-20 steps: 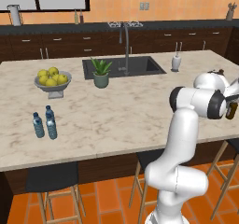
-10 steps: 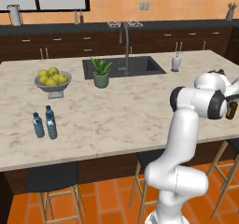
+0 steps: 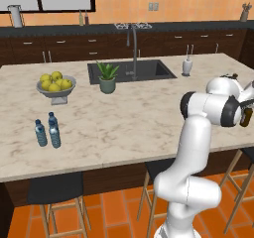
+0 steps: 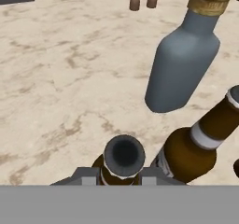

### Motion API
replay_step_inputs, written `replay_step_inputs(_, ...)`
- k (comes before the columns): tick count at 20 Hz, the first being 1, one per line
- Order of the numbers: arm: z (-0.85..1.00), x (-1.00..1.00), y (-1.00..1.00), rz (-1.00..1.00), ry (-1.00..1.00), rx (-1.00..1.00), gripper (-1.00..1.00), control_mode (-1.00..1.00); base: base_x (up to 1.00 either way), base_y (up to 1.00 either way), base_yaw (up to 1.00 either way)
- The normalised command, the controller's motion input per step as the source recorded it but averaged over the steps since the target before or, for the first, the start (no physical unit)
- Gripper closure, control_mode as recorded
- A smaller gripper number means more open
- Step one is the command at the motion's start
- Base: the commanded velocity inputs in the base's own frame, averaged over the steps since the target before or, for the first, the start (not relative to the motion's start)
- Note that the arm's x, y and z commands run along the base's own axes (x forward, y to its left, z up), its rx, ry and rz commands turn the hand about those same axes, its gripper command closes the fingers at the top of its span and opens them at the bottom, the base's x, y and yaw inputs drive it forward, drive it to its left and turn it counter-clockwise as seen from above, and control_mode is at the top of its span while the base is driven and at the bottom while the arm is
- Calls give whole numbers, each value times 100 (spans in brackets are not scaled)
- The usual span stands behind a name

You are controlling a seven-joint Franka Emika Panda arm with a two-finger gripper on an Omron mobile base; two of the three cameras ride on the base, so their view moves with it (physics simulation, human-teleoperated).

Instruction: Move the plastic bottles in the middle to the plastics group, and the glass bottles in the middle to the glass group.

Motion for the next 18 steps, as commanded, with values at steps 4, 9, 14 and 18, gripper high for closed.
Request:
replay_step_inputs(4,0,0,0,0,1,0,-100,-100,0,0,0)
replay_step_inputs(9,0,0,0,0,1,0,-100,-100,0,0,0)
replay_step_inputs(14,0,0,0,0,0,0,-100,-100,0,0,0)
replay_step_inputs(18,0,-2,4,0,0,0,-100,-100,0,0,0)
